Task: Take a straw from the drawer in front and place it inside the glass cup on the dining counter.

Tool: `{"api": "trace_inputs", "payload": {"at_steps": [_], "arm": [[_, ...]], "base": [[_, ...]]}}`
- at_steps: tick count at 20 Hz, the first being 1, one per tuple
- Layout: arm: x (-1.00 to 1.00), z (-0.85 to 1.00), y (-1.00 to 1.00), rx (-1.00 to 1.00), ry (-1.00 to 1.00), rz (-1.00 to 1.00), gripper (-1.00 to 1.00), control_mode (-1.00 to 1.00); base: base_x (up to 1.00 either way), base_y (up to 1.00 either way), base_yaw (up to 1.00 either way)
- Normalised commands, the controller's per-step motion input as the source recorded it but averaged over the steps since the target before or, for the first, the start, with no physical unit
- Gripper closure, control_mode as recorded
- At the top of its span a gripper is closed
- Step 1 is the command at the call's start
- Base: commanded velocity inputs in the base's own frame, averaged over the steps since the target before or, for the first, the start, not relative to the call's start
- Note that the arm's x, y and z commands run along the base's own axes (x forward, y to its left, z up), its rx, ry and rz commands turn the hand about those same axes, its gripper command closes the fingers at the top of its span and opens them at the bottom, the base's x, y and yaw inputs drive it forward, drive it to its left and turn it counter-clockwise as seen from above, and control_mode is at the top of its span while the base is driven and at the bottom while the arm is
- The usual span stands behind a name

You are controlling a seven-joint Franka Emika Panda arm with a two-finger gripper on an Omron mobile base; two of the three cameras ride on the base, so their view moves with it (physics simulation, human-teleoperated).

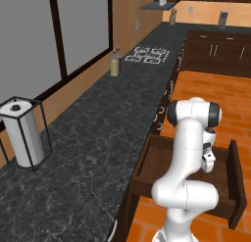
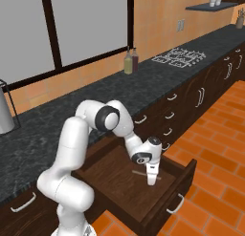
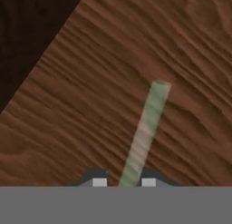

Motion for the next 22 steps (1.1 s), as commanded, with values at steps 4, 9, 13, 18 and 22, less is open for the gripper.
{"api": "trace_inputs", "payload": {"at_steps": [4,9,13,18,22], "arm": [[-0.02,0.45,0.00,0.00,-0.06,-0.04,1.00,-1.00],[-0.24,0.98,-0.01,0.00,-0.15,0.00,1.00,-1.00],[-0.63,1.00,0.00,-0.03,-0.32,0.07,1.00,-1.00],[-0.52,1.00,0.00,-0.11,-0.38,0.26,1.00,-1.00],[-0.33,1.00,0.01,-0.17,-0.32,0.35,1.00,-1.00]], "base": [[0.00,0.00,0.00],[0.00,0.00,0.00],[0.00,0.00,0.00],[0.00,0.00,0.00],[0.00,0.00,0.00]]}}
